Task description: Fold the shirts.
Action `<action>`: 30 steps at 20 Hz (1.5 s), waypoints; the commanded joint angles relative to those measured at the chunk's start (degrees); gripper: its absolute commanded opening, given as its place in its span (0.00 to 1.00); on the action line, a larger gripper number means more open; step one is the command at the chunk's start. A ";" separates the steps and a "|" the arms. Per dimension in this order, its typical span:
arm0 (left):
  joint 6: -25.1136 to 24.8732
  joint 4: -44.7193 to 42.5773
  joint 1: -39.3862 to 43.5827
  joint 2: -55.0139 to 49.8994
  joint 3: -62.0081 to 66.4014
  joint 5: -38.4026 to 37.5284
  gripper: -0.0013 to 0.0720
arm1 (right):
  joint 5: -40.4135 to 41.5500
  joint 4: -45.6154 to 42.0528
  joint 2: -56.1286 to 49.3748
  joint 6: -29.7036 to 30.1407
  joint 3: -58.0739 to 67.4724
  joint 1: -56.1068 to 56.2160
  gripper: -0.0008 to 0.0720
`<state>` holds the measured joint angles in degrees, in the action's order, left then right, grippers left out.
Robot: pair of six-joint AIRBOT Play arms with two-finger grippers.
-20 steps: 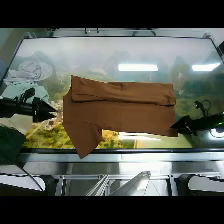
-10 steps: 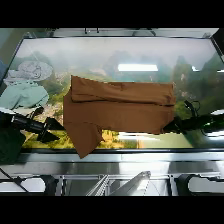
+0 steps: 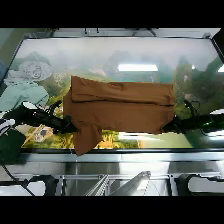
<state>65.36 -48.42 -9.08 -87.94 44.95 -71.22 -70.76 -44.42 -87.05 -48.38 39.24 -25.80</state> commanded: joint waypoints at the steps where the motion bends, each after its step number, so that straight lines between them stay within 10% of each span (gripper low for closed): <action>1: -2.29 1.44 -0.02 3.67 0.00 -4.35 0.04 | -7.65 -2.54 2.38 -1.53 0.59 -1.36 0.04; 11: -0.26 0.59 -15.08 18.25 -6.67 -13.51 0.04 | -15.63 -3.56 11.82 -9.44 3.39 -16.02 0.04; 16: -1.62 9.62 -14.97 20.94 0.66 -15.63 0.04 | -14.97 11.17 13.99 -5.77 3.96 -14.51 0.04; 30: 3.02 10.97 -3.63 -28.79 56.02 -14.78 0.03 | 17.44 14.69 -10.93 -2.25 24.06 6.05 0.04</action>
<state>66.06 -34.87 -13.96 -106.87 90.63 -85.65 -58.24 -29.91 -91.96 -52.36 60.80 -22.83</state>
